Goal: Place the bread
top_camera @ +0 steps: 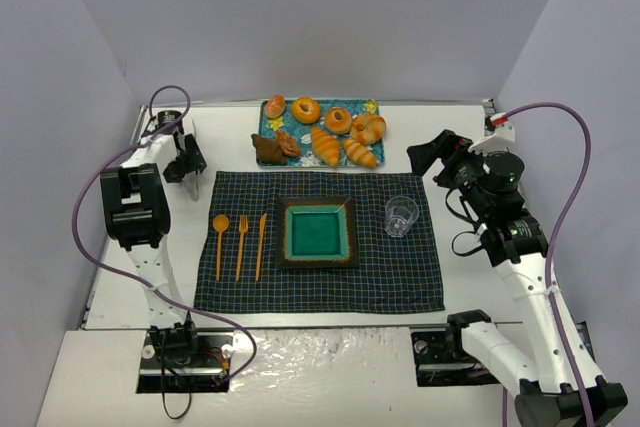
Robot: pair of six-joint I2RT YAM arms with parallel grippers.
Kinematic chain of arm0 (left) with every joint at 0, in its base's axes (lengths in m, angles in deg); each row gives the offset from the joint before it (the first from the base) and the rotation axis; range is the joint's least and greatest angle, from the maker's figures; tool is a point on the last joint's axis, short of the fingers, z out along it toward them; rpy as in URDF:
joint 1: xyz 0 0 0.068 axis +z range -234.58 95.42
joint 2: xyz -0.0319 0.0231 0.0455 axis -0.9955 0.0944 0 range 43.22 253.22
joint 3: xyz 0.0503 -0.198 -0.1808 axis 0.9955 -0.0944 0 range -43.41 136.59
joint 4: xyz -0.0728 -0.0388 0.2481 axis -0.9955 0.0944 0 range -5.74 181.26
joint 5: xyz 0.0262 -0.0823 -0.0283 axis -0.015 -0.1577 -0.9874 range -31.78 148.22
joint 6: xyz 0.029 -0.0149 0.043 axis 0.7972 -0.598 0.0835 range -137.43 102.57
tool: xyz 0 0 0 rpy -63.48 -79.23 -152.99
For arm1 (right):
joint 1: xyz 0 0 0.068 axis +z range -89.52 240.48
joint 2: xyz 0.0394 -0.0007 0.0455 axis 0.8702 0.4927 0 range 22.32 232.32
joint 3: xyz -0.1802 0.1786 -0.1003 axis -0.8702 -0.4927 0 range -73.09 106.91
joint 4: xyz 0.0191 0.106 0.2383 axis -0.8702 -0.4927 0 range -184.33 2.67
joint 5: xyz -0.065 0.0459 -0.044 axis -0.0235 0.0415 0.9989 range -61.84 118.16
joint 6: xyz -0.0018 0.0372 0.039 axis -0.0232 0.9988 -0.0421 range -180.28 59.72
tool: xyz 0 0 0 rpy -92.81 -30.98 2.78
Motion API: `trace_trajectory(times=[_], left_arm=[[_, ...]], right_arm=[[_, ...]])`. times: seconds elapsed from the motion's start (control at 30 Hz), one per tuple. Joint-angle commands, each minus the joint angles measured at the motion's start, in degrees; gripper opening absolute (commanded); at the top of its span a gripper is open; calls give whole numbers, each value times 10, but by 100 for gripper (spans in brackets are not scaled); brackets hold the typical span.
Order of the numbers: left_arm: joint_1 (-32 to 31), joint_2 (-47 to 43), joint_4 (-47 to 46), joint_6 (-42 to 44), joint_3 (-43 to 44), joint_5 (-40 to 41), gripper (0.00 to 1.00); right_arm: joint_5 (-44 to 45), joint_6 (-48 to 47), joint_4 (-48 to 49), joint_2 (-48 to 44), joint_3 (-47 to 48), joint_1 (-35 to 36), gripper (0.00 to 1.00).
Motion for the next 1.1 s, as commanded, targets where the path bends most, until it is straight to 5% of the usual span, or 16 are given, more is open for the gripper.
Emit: trace_trajectory(times=[0.0, 1.07], left_arm=[[-16, -88, 16, -5, 7, 27, 59], [-59, -246, 69, 11, 21, 37, 53]], right_arm=[[3, 5, 45, -8, -1, -3, 100], [0, 9, 50, 1, -2, -2, 100]])
